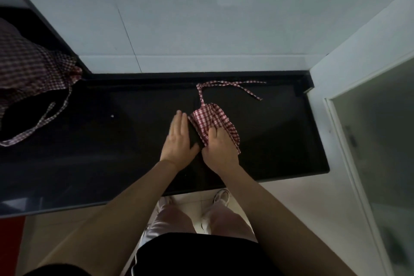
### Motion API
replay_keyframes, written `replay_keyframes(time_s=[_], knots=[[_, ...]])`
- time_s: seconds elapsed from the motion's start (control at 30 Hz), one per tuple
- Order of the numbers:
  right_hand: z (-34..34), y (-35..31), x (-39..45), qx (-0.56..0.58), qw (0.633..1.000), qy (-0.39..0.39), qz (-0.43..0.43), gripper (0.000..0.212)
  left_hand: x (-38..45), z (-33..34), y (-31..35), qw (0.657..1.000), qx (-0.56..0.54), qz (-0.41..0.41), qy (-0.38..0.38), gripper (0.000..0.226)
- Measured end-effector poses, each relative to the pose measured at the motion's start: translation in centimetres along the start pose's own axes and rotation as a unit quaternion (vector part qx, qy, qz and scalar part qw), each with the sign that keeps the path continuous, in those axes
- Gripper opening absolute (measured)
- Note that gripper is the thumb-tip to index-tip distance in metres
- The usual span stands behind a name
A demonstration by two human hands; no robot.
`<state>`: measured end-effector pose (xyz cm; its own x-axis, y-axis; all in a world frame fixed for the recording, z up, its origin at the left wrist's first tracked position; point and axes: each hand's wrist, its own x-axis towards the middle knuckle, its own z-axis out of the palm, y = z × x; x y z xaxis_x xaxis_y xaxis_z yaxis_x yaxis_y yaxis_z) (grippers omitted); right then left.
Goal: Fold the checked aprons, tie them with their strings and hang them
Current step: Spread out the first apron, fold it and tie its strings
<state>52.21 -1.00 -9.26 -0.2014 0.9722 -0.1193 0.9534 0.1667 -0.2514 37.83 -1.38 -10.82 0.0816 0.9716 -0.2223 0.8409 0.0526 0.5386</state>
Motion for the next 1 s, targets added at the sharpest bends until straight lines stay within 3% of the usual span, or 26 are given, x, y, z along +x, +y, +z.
replay_keyframes(time_s=[0.07,0.13,0.2,0.27,0.37,0.43,0.53,0.63,0.73,0.87,0.93,1.0], knots=[[0.2,-0.3,-0.2,-0.009,1.000,-0.002,-0.002,0.038,-0.3,-0.5,0.0,0.989,0.092,0.100,0.061,0.083],[0.5,-0.3,-0.5,-0.032,0.999,0.005,-0.001,0.051,0.9,-0.9,0.7,0.949,0.227,0.218,0.002,0.079],[0.8,-0.2,-1.1,-0.079,0.997,0.008,0.005,0.058,2.5,-1.2,0.8,0.917,0.317,0.231,-0.071,0.079],[0.8,0.1,-1.5,-0.120,0.992,0.005,0.028,0.067,3.1,-0.9,0.2,0.915,0.334,0.206,-0.091,0.084],[0.9,0.1,-1.6,-0.129,0.989,-0.021,0.072,0.073,2.4,-0.3,-0.2,0.926,0.310,0.186,-0.111,0.084],[0.6,0.2,-1.3,-0.118,0.989,-0.015,0.086,0.060,2.6,-0.4,0.0,0.929,0.297,0.181,-0.129,0.084],[0.7,0.3,-0.6,-0.081,0.986,-0.068,0.133,0.053,2.8,-1.1,0.2,0.932,0.275,0.177,-0.157,0.089],[1.1,-0.3,-0.1,-0.128,0.976,-0.086,0.152,0.048,2.6,-1.2,0.5,0.936,0.265,0.165,-0.165,0.092],[1.3,-0.3,-0.2,-0.192,0.967,-0.085,0.141,0.036,2.2,-0.9,0.9,0.938,0.263,0.158,-0.161,0.092],[0.8,1.5,0.2,-0.180,0.980,-0.049,0.070,0.028,2.6,-1.0,1.4,0.942,0.252,0.143,-0.170,0.091],[-0.5,2.2,0.6,-0.113,0.991,-0.053,0.054,0.031,2.2,-1.2,2.3,0.965,0.184,0.138,-0.126,0.086],[-2.0,2.6,1.1,-0.043,0.994,-0.065,0.081,0.038,1.3,-1.0,3.6,0.996,0.038,0.075,0.023,0.074]])
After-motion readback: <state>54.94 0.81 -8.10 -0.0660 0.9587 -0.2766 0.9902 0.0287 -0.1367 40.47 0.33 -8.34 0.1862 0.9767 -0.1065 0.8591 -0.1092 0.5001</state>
